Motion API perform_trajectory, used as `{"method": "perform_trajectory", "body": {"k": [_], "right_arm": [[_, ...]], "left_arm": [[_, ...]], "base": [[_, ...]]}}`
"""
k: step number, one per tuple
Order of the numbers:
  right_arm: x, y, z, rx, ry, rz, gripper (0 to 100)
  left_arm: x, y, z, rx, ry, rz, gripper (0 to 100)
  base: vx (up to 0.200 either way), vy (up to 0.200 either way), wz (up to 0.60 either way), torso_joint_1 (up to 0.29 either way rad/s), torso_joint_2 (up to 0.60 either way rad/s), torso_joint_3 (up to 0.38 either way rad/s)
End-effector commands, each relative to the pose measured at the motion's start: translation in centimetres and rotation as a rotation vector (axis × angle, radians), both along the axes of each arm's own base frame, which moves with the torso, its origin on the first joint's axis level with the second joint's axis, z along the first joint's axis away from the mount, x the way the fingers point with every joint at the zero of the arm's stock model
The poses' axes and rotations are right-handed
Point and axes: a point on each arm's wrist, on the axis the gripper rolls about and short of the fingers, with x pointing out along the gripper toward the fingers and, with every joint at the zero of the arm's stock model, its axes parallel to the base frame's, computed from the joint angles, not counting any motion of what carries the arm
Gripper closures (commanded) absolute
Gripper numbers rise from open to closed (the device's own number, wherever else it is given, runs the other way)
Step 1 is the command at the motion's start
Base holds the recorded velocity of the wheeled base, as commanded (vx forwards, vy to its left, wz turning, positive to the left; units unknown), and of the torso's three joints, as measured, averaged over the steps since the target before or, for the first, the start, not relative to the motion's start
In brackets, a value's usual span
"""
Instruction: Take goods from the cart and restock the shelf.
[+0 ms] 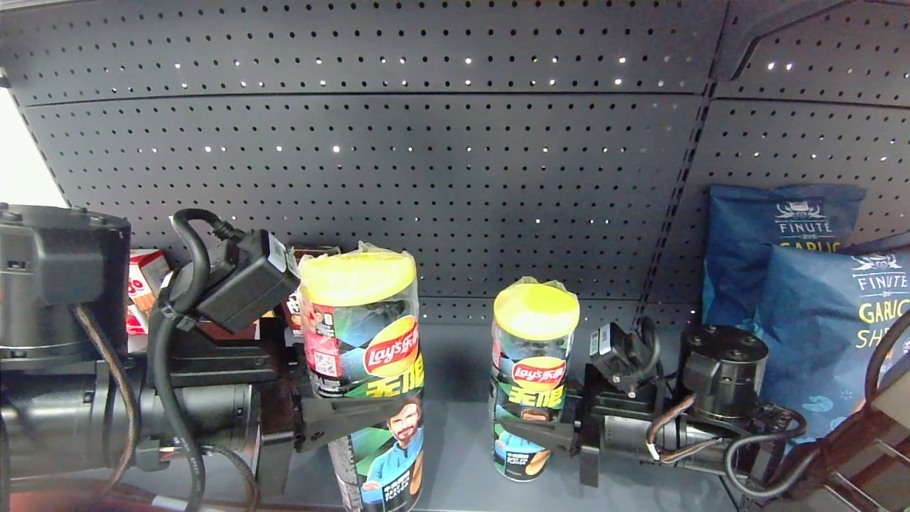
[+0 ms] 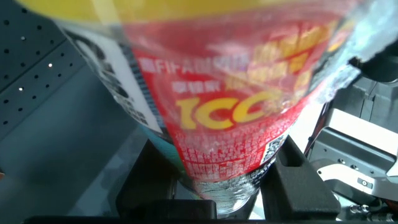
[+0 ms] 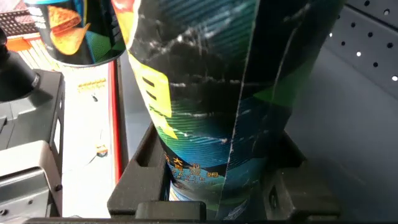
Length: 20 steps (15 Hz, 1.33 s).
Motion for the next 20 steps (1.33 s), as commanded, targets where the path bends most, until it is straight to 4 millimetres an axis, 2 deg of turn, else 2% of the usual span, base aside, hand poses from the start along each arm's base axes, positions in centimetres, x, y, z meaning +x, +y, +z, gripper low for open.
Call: {"method": "perform_trajectory", "body": {"k": [1, 5, 6, 10, 13, 16, 18, 20], "right_arm": [[0.5, 0.1, -0.7, -0.013, 0.019, -0.007, 100], [1.3, 0.0, -0.8, -0.008, 0.013, -0.024, 100], [1.3, -0.1, -0.9, -0.010, 0.017, -0.024, 0], [1.1, -0.3, -0.5, 0.000, 0.002, -0.026, 0], [-0.5, -1.3, 1.0, 0.019, -0.026, -0.026, 0], [-5.1, -4.4, 3.8, 0.058, -0.083, -0.029, 0], [-7.4, -6.2, 4.8, 0.081, -0.117, -0.052, 0], [-8.6, -7.8, 6.8, 0.125, -0.193, -0.134, 0]], "left_arm": [[0.0, 0.0, -0.1, 0.002, 0.002, 0.000, 100], [0.0, 0.0, -0.1, 0.002, 0.004, 0.000, 100], [0.0, 0.0, -0.1, 0.002, 0.004, 0.000, 100], [0.0, 0.0, -0.1, 0.002, 0.004, 0.000, 100], [0.0, 0.0, -0.1, 0.002, 0.004, 0.000, 100], [0.0, 0.0, -0.1, 0.002, 0.004, 0.000, 100], [0.0, 0.0, -0.1, 0.002, 0.002, 0.000, 100], [0.0, 0.0, -0.1, 0.002, 0.004, 0.000, 100]], "base": [[0.000, 0.000, 0.00, 0.000, 0.00, 0.000], [0.000, 0.000, 0.00, 0.000, 0.00, 0.000], [0.000, 0.000, 0.00, 0.000, 0.00, 0.000], [0.000, 0.000, 0.00, 0.000, 0.00, 0.000], [0.000, 0.000, 0.00, 0.000, 0.00, 0.000], [0.000, 0.000, 0.00, 0.000, 0.00, 0.000], [0.000, 0.000, 0.00, 0.000, 0.00, 0.000], [0.000, 0.000, 0.00, 0.000, 0.00, 0.000]]}}
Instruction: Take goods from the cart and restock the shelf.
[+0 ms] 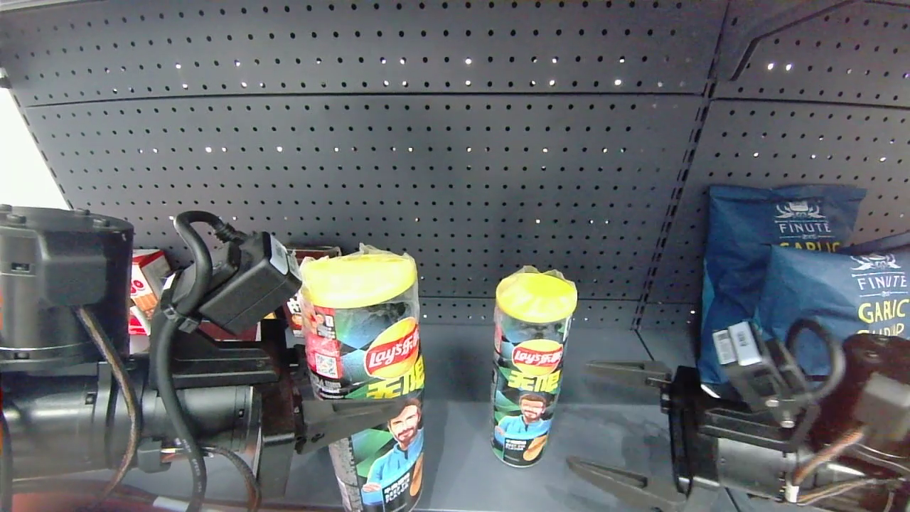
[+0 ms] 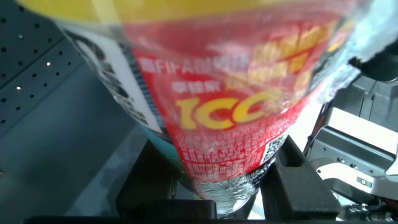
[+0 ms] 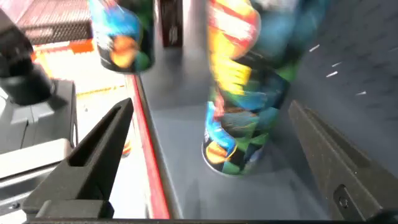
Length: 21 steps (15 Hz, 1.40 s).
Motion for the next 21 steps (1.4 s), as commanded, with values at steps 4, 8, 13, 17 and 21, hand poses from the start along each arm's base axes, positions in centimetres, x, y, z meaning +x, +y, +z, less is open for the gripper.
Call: {"method": "perform_trajectory", "body": {"k": [4, 8, 13, 17, 21], "right_arm": [[-3.8, -7.1, 4.2, 0.090, -0.168, -0.439, 0], [-6.8, -10.7, 2.3, 0.065, -0.155, -0.705, 0], [-11.6, -12.4, 1.2, 0.133, -0.143, -0.964, 0], [-16.2, -12.7, -1.7, 0.136, -0.073, -1.110, 0], [-19.0, -12.9, -5.3, 0.094, -0.005, -1.295, 0]], "left_arm": [[0.0, 0.0, 0.3, -0.005, -0.009, 0.000, 100], [0.2, -0.1, 0.7, -0.025, -0.047, 0.002, 100], [-0.5, 0.3, 1.2, -0.036, -0.073, 0.010, 100], [-0.8, 0.5, 1.3, -0.031, -0.091, 0.040, 100], [-1.8, 0.9, 1.2, -0.020, -0.110, 0.079, 100]], "base": [[0.000, 0.000, 0.00, 0.000, 0.00, 0.000], [0.000, 0.000, 0.00, 0.000, 0.00, 0.000], [0.000, 0.000, 0.00, 0.000, 0.00, 0.000], [0.000, 0.000, 0.00, 0.000, 0.00, 0.000], [0.000, 0.000, 0.00, 0.000, 0.00, 0.000]]}}
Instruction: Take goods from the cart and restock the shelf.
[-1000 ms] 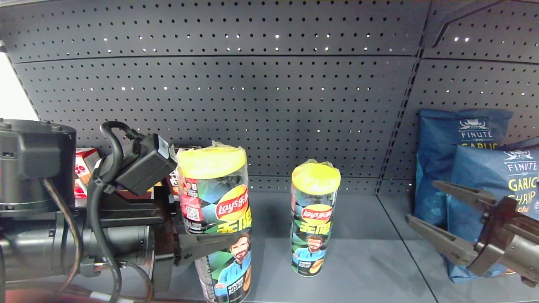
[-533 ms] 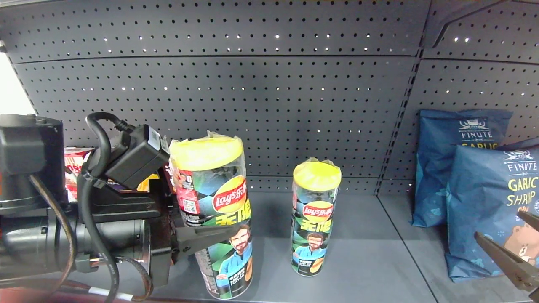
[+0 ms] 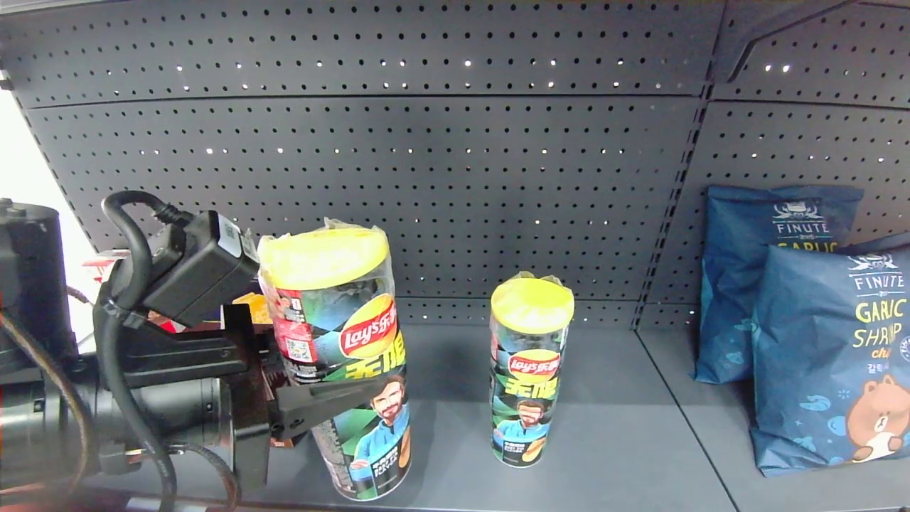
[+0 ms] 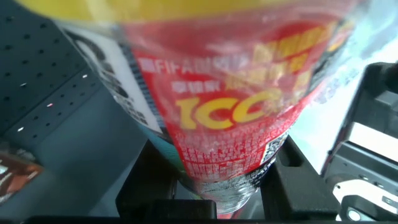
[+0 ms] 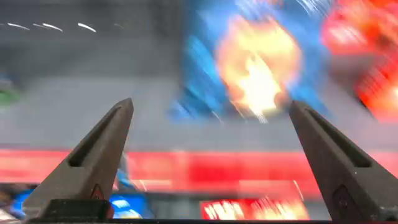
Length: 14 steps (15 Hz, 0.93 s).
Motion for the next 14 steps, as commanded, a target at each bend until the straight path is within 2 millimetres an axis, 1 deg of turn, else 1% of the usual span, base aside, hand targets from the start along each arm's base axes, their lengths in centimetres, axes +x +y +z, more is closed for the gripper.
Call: {"method": "perform_trajectory", "body": {"k": [1, 4, 6, 8, 9, 10, 11, 14], "right_arm": [[-2.3, 0.0, -1.8, -0.003, -0.082, -0.089, 0], [-2.4, 0.0, -1.9, 0.002, -0.073, -0.077, 0], [-2.4, 0.0, -1.9, 0.047, -0.078, -0.073, 0], [-2.4, 0.1, -2.4, 0.001, -0.030, 0.016, 0], [-2.5, 0.2, -2.5, -0.029, -0.039, 0.100, 0], [-2.6, 0.1, -2.5, -0.029, -0.053, 0.126, 0], [-2.9, 0.2, -2.6, -0.030, -0.093, 0.107, 0], [-3.0, 0.1, -2.6, -0.008, -0.099, 0.102, 0]], "left_arm": [[-1.0, 0.4, 0.1, -0.006, -0.016, 0.004, 100], [-1.6, 0.8, -0.1, -0.006, -0.022, 0.009, 100], [-1.8, 0.8, 0.1, -0.017, -0.024, -0.014, 100], [-1.8, 0.8, 0.4, -0.034, -0.025, -0.056, 100], [-1.7, 0.7, 0.5, -0.046, -0.023, -0.088, 100], [-1.7, 0.7, 0.4, -0.049, -0.016, -0.107, 100], [-1.7, 0.6, 0.4, -0.055, -0.010, -0.130, 100], [-0.6, 0.0, 0.3, -0.063, -0.009, -0.158, 100]], "base": [[0.000, 0.000, 0.00, 0.000, 0.00, 0.000], [0.000, 0.000, 0.00, 0.000, 0.00, 0.000], [0.000, 0.000, 0.00, 0.000, 0.00, 0.000], [0.000, 0.000, 0.00, 0.000, 0.00, 0.000], [0.000, 0.000, 0.00, 0.000, 0.00, 0.000], [0.000, 0.000, 0.00, 0.000, 0.00, 0.000], [0.000, 0.000, 0.00, 0.000, 0.00, 0.000], [0.000, 0.000, 0.00, 0.000, 0.00, 0.000]]}}
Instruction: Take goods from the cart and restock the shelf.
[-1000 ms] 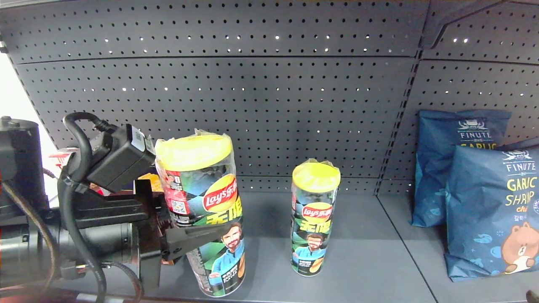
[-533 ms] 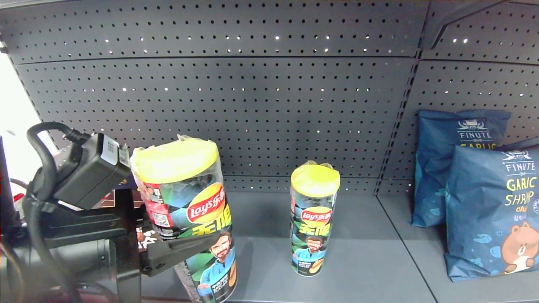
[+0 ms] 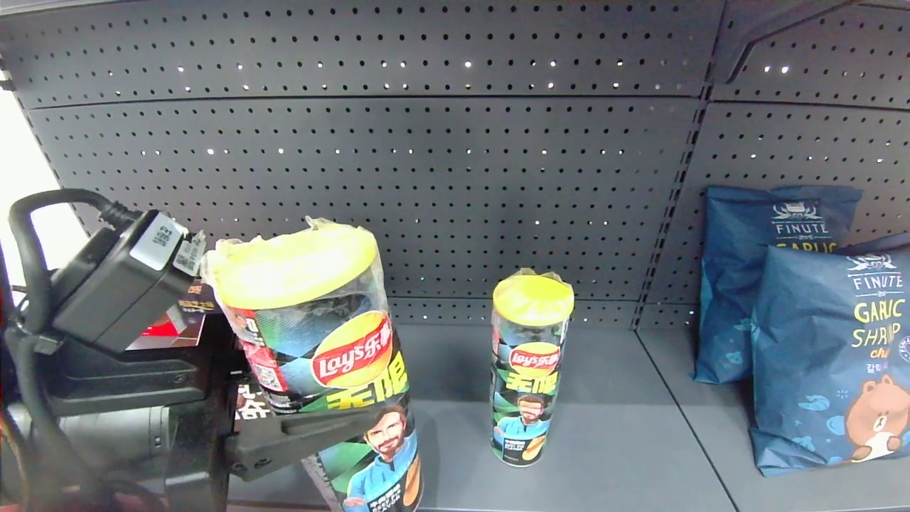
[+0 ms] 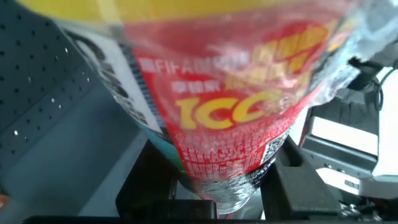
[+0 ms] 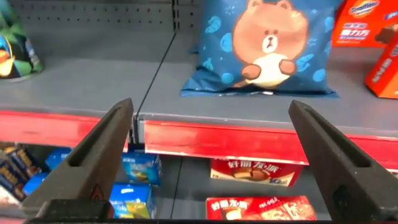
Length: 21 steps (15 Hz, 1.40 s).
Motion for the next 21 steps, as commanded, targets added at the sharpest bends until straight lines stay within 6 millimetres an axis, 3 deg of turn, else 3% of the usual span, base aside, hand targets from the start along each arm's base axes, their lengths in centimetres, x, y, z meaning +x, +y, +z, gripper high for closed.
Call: {"method": "perform_trajectory", "body": {"k": [1, 6, 8, 11, 13, 16, 17, 18, 21], "right_arm": [[-0.1, 0.0, 0.0, 0.000, -0.016, -0.001, 0], [-0.1, 0.0, 0.0, 0.000, -0.016, -0.001, 0], [-0.1, 0.0, 0.0, 0.000, -0.016, -0.001, 0], [-0.1, 0.0, 0.0, 0.000, -0.016, -0.001, 0], [-0.1, 0.0, 0.0, 0.000, -0.016, -0.001, 0], [-0.1, 0.0, 0.0, 0.000, -0.016, -0.001, 0], [-0.1, 0.0, 0.0, 0.000, -0.016, -0.001, 0], [-0.1, 0.0, 0.0, 0.000, -0.016, -0.001, 0], [-0.1, 0.0, 0.0, 0.000, -0.016, -0.001, 0]], "left_arm": [[0.9, -0.5, -0.3, -0.002, -0.002, -0.002, 100], [3.9, 0.3, -0.1, -0.003, 0.001, 0.099, 100], [6.9, 0.5, 0.7, -0.012, -0.007, 0.128, 100], [9.4, -0.3, 0.2, -0.013, 0.025, 0.076, 100], [12.0, -0.5, -1.4, -0.001, 0.088, 0.068, 100], [15.4, -1.9, -2.2, 0.012, 0.136, 0.046, 100], [15.5, -1.9, -2.2, 0.011, 0.137, 0.045, 100], [17.1, -2.8, -2.2, -0.002, 0.160, -0.014, 100], [18.7, -3.8, -2.9, -0.005, 0.187, -0.065, 100]], "base": [[0.000, 0.000, 0.00, 0.000, 0.00, 0.000], [0.000, 0.000, 0.00, 0.000, 0.00, 0.000], [0.000, 0.000, 0.00, 0.000, 0.00, 0.000], [0.000, 0.000, 0.00, 0.000, 0.00, 0.000], [0.000, 0.000, 0.00, 0.000, 0.00, 0.000], [0.000, 0.000, 0.00, 0.000, 0.00, 0.000], [0.000, 0.000, 0.00, 0.000, 0.00, 0.000], [0.000, 0.000, 0.00, 0.000, 0.00, 0.000], [0.000, 0.000, 0.00, 0.000, 0.00, 0.000]]}}
